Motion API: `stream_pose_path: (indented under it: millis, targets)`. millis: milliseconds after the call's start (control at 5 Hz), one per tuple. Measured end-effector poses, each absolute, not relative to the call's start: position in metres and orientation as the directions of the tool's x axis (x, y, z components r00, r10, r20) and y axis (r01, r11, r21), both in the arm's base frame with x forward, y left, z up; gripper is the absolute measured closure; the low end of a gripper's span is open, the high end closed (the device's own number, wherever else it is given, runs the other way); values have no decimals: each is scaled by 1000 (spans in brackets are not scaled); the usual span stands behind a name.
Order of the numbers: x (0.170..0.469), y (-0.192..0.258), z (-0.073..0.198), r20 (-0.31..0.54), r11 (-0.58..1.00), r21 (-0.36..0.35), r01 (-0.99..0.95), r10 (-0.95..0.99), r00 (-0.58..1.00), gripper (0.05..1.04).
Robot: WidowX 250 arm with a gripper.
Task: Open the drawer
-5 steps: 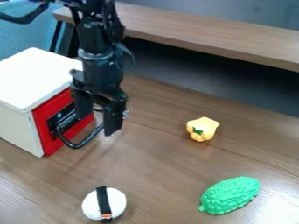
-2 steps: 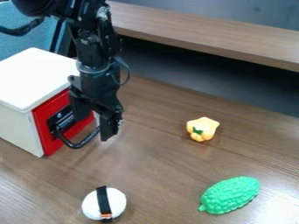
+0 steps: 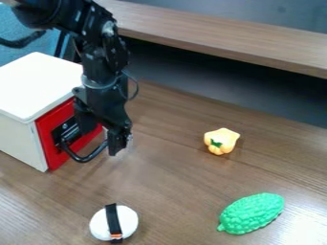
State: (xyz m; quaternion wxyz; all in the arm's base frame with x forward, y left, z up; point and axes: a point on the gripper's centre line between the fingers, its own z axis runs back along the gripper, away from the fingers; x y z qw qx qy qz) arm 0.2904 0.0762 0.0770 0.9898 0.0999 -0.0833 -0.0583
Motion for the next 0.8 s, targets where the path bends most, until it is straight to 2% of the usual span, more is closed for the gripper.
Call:
stream_pose_path:
  millis: [400, 800]
  targets:
    - [292, 81, 61, 123, 971, 219, 93, -122, 985, 85]
    - [293, 84, 44, 108, 983, 170, 76, -95, 990, 85]
